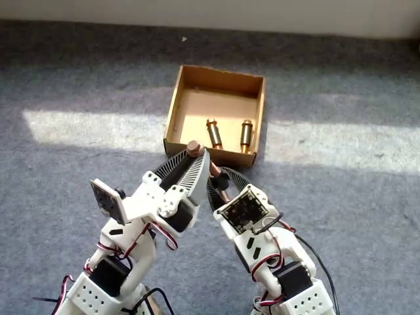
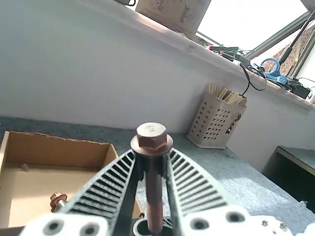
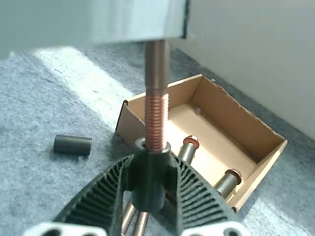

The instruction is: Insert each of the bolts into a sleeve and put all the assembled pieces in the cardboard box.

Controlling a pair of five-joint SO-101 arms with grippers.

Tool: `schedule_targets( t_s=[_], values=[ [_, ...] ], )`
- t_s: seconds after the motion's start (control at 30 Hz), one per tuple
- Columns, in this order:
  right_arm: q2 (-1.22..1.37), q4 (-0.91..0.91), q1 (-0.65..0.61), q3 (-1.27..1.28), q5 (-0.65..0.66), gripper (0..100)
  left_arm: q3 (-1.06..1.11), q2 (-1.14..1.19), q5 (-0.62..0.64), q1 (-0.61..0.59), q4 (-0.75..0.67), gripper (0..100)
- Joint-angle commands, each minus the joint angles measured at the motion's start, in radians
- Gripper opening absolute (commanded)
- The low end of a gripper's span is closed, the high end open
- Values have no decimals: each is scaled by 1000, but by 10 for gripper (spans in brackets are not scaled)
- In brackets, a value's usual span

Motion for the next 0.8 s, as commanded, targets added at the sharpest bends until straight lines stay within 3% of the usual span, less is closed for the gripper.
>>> schedule_targets(
  t_s=[0.0, 0.17, 0.5, 0.67, 0.77],
  values=[
    [-15, -47, 16, 139, 14, 5, -1, -4, -15, 13, 20, 7],
    [-16, -65, 64, 137, 9, 5, -10, -8, -18, 15, 78, 7],
    [-16, -65, 42, 143, 14, 5, -10, -12, -14, 8, 78, 7],
    [-15, -64, 45, 142, 14, 5, -22, -13, -12, -56, 40, 7],
    [-15, -64, 44, 142, 14, 5, -27, -13, 51, -65, 26, 7]
  ],
)
